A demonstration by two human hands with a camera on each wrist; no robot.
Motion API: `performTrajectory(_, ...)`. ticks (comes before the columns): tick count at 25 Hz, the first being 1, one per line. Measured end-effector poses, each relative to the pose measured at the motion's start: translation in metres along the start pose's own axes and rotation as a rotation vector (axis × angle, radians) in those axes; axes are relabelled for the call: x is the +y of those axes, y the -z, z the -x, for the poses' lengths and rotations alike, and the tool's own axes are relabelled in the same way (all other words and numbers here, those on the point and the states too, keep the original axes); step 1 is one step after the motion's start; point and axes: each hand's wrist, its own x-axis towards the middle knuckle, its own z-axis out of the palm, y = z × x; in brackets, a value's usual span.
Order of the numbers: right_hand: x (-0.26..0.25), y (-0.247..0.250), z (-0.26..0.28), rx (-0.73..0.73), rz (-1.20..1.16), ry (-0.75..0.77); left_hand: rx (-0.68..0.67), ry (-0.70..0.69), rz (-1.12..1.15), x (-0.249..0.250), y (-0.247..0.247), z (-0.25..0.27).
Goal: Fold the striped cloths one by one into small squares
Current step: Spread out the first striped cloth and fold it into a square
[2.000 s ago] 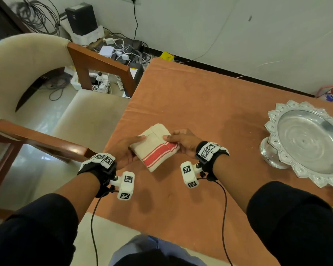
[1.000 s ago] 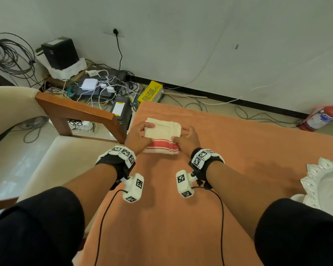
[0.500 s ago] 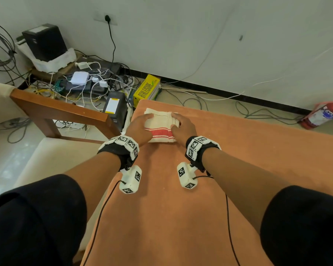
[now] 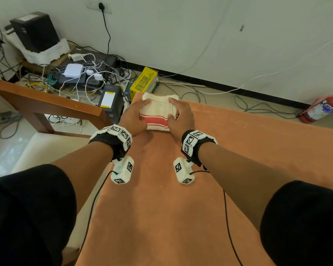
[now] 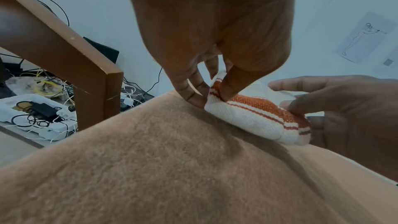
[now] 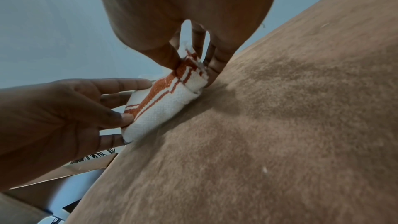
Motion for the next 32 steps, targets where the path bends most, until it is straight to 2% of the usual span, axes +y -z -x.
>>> performTrajectory(5, 0.002, -0.01, 0.001, -0.078, 0.113, -0.106, -0.014, 0.074, -0.099, -0.003, -0.005, -0.007)
performTrajectory(9, 0.0, -0.011, -0.001, -0.133, 0.327, -0.134, -0.044, 0.072, -0.271, 0.009, -0.007, -0.002)
performTrajectory(11, -0.004, -0.008, 0.005, -0.12, 0.484, -0.011, 0.002, -0.037, -0.457, 0.014, -0.008, 0.003)
performTrajectory(14, -0.007, -0.009, 0.016, -0.095, 0.667, 0.272, 0.035, -0.242, -0.65, 0.016, -0.008, 0.01)
performTrajectory(17, -0.001, -0.014, 0.023, -0.171, 0.769, 0.335, -0.049, -0.26, -0.784, 0.015, -0.009, 0.015)
performTrajectory(26, 0.0, -0.012, 0.026, -0.292, 0.752, 0.252, -0.13, -0.135, -0.769, 0.007, -0.015, 0.012)
performTrajectory(32, -0.031, 0.022, 0.054, -0.212, 0.643, 0.281, -0.103, -0.152, -0.696, 0.031, -0.006, 0.051)
